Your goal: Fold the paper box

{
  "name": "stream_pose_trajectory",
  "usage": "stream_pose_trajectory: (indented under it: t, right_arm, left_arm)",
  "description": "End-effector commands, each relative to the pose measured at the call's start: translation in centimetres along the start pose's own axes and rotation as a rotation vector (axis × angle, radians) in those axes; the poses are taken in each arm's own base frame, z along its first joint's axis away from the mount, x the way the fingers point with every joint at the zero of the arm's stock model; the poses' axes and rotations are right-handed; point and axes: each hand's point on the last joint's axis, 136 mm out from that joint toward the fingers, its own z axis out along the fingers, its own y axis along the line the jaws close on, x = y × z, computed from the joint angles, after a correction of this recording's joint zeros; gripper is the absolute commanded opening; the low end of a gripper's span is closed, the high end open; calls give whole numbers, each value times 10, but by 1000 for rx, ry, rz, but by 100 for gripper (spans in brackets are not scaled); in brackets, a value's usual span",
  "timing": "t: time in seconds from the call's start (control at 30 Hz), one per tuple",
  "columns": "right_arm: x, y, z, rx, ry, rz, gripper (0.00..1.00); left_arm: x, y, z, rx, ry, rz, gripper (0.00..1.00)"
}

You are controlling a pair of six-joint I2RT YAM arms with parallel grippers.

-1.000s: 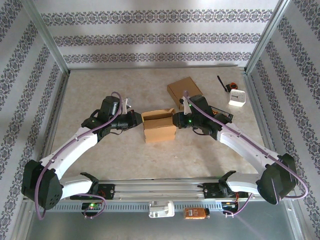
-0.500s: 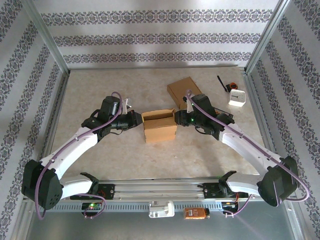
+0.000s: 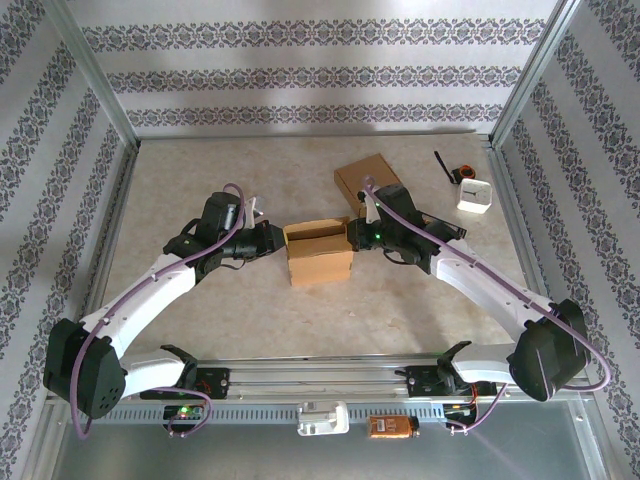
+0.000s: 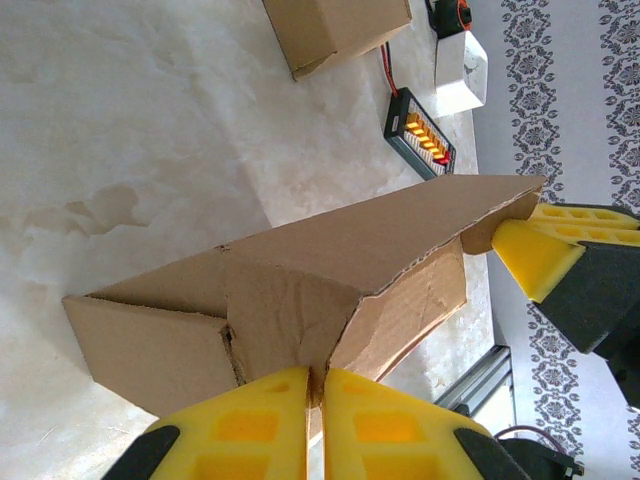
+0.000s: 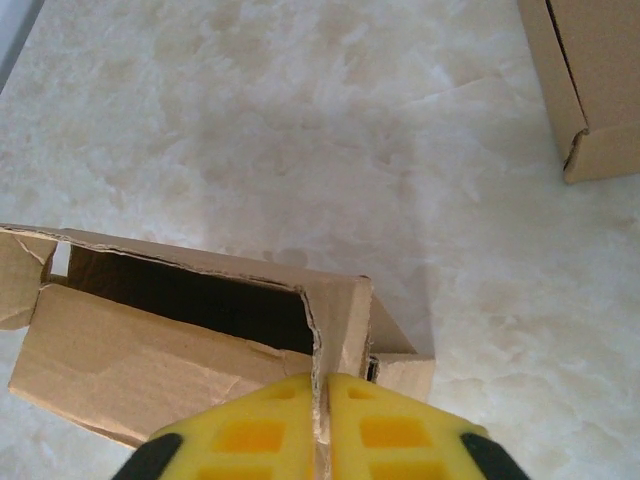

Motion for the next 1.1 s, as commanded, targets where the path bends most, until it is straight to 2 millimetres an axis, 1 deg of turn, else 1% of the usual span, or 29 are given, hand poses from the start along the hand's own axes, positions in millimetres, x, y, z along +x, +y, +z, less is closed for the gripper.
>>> stream_pose_trajectory:
  t: [0.0,0.3,0.5,0.67,0.8,1.0,1.07]
  right_arm:
    - [-7,13,-7,-38,-21,-24,8]
    - [12,8,-1,-27,58,8,7]
    - [18,4,1,-15,71,6,7]
    - [17,5,0,-14,71,7,8]
    - [20,6,0,-23,82,21,8]
    - [25,9,-3,-28,114,37,8]
    - [29,7,-3,-20,128,42,8]
  left_arm:
    - [-1,4,2,-4,2,-1,11]
    - [1,6,4,-7,10,-17,11]
    - [3,7,4,-7,18,-25,11]
    - [11,11,2,-20,40,-30,11]
    - [18,11,0,-14,71,-29,11]
    - [22,4,-7,5,90,-36,11]
    - [26,8,-8,-11,99,-40,11]
